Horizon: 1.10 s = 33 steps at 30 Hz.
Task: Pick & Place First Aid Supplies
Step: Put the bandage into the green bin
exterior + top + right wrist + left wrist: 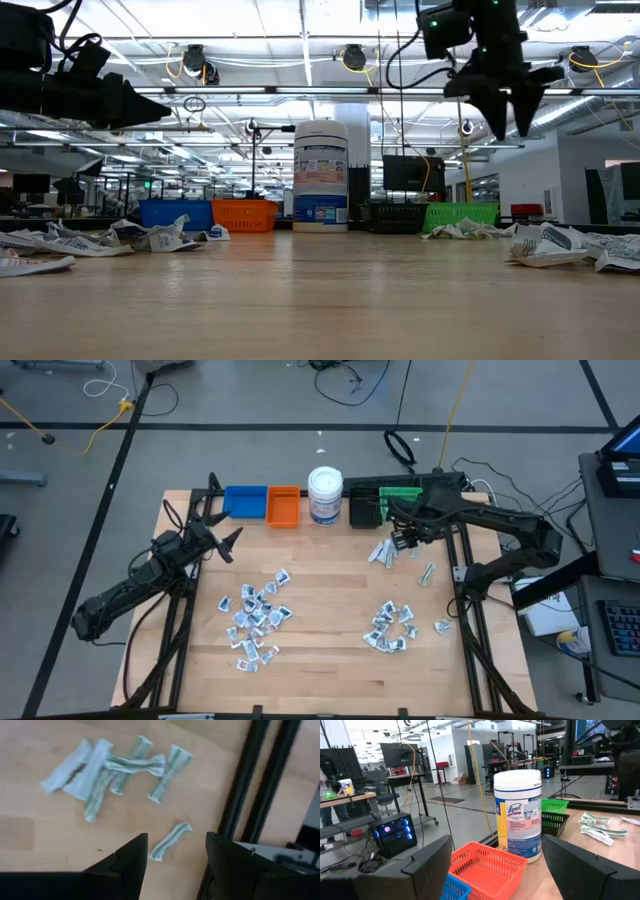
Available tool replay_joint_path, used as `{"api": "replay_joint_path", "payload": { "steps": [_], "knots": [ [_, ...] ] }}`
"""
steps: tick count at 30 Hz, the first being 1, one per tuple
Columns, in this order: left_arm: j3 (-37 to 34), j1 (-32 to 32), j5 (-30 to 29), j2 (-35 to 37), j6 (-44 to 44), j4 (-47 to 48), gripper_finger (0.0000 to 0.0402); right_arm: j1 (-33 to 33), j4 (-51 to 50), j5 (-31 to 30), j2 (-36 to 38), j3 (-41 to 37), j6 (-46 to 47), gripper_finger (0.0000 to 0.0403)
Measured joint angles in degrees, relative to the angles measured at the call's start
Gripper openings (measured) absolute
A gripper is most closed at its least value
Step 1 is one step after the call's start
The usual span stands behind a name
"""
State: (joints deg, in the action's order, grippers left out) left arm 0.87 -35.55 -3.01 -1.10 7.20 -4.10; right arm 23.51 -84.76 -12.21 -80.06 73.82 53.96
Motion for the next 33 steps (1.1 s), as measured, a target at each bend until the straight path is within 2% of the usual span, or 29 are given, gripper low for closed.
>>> {"api": "replay_joint_path", "payload": {
  "steps": [10,18,24,28,33],
  "knots": [
    [0.0,0.0,0.0,0.0,0.0,0.0,0.031,0.0,15.6,-0.8,10.5,-20.4,10.4,0.0187],
    [0.0,0.0,0.0,0.0,0.0,0.0,0.031,0.1,29.8,6.5,11.9,-35.8,11.7,0.0187],
    [0.0,0.0,0.0,0.0,0.0,0.0,0.031,0.1,31.1,6.6,11.9,-40.2,14.3,0.0187],
    [0.0,0.0,0.0,0.0,0.0,0.0,0.031,0.1,36.1,8.7,12.1,-42.9,14.4,0.0186],
    [0.0,0.0,0.0,0.0,0.0,0.0,0.031,0.2,38.3,10.5,12.1,-45.0,15.4,0.0158]
  ]
}}
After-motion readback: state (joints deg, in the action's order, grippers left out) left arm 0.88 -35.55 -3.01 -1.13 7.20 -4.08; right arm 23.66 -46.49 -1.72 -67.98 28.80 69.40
